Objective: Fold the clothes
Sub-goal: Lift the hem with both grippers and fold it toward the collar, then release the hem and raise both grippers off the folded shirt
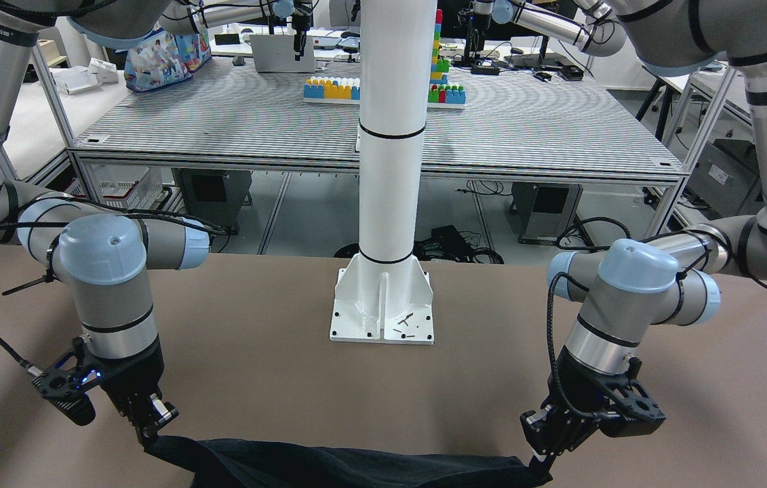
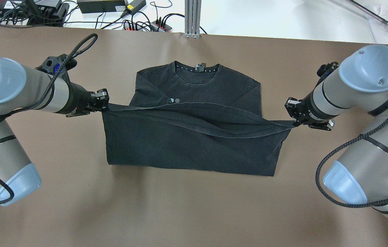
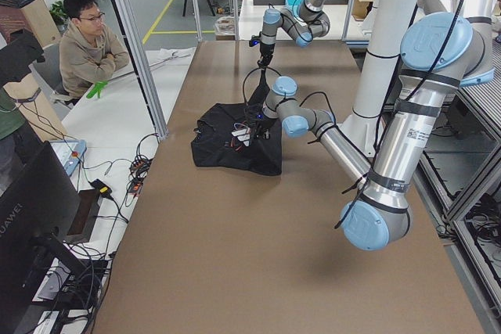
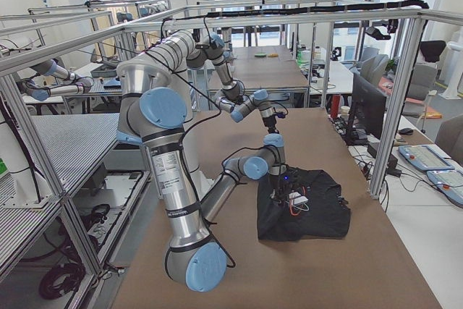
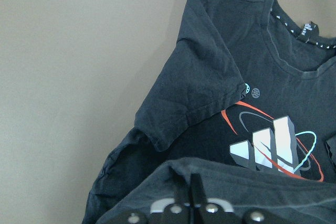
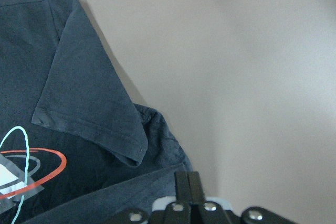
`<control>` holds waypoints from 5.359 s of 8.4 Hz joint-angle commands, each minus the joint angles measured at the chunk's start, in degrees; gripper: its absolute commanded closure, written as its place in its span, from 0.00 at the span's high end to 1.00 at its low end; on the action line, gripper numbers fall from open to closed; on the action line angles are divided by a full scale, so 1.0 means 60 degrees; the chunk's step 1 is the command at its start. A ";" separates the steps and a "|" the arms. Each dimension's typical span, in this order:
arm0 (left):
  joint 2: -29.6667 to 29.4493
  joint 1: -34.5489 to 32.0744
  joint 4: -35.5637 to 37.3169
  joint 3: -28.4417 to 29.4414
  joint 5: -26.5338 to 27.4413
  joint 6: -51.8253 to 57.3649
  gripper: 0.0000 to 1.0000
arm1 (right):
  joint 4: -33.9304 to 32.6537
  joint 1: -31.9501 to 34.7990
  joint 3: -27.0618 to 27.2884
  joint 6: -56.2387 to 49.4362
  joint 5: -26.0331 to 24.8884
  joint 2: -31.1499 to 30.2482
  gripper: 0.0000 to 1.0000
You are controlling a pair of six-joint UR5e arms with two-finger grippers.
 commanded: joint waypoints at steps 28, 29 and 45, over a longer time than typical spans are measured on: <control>-0.3477 -0.1480 -0.5132 0.8287 0.0002 0.1011 0.98 | 0.3927 -0.0009 -0.6280 -0.0802 -0.1031 0.2632 0.67; -0.3492 -0.1480 -0.5147 0.8272 0.0002 0.1011 0.98 | 0.3943 -0.0025 -0.6436 -0.0801 -0.1075 0.2643 0.67; -0.3331 -0.1187 -0.5161 0.7876 0.0061 0.0762 0.98 | 0.5276 -0.0685 -0.7273 0.0971 -0.1134 0.2702 0.11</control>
